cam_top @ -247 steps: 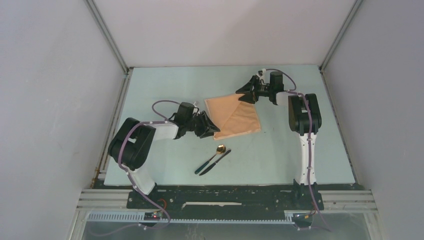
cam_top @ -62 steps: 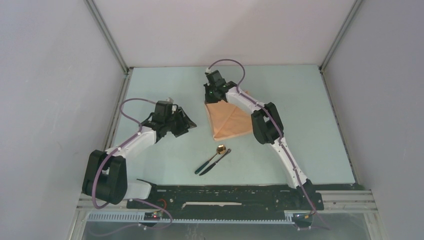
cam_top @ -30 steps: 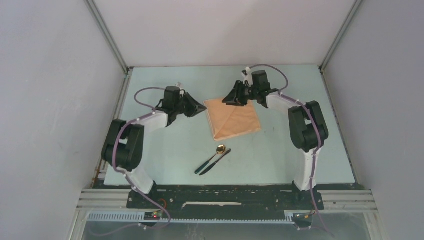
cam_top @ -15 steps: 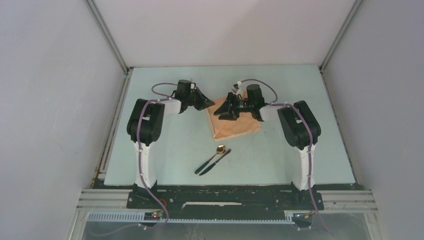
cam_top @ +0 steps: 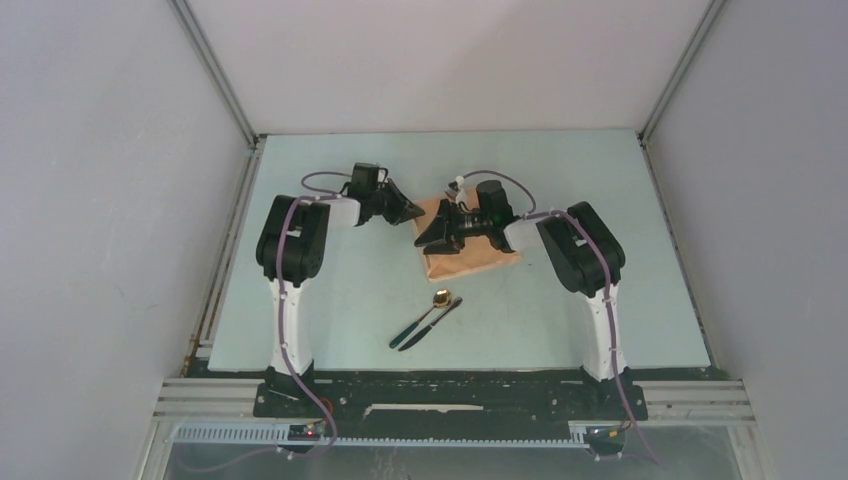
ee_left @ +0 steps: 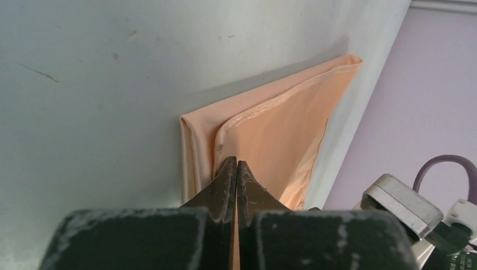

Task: Fold the napkin into a case and place the utensils inside
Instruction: Smooth out the upper triangle-folded napkin at the center of the board.

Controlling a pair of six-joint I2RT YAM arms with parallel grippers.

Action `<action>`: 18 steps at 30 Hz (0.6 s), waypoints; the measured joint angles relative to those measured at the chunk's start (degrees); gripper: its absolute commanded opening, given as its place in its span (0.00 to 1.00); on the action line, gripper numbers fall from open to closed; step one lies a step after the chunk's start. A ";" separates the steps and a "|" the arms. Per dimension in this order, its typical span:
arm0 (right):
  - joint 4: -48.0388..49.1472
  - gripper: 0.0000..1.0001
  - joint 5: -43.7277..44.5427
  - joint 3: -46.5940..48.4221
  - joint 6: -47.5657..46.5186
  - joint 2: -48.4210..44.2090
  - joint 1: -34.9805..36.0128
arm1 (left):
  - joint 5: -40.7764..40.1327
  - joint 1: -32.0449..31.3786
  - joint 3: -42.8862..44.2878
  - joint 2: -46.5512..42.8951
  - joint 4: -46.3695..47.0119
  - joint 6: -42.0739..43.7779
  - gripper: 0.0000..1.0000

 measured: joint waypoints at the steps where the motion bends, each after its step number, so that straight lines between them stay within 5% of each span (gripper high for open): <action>1: 0.04 0.70 -0.02 0.00 0.04 0.24 0.31 | 0.35 0.13 0.00 0.31 0.13 -0.24 0.00; 18: -5.18 0.70 -0.09 -3.04 -4.76 0.66 2.78 | 1.29 0.72 1.88 1.64 -0.55 -1.14 0.00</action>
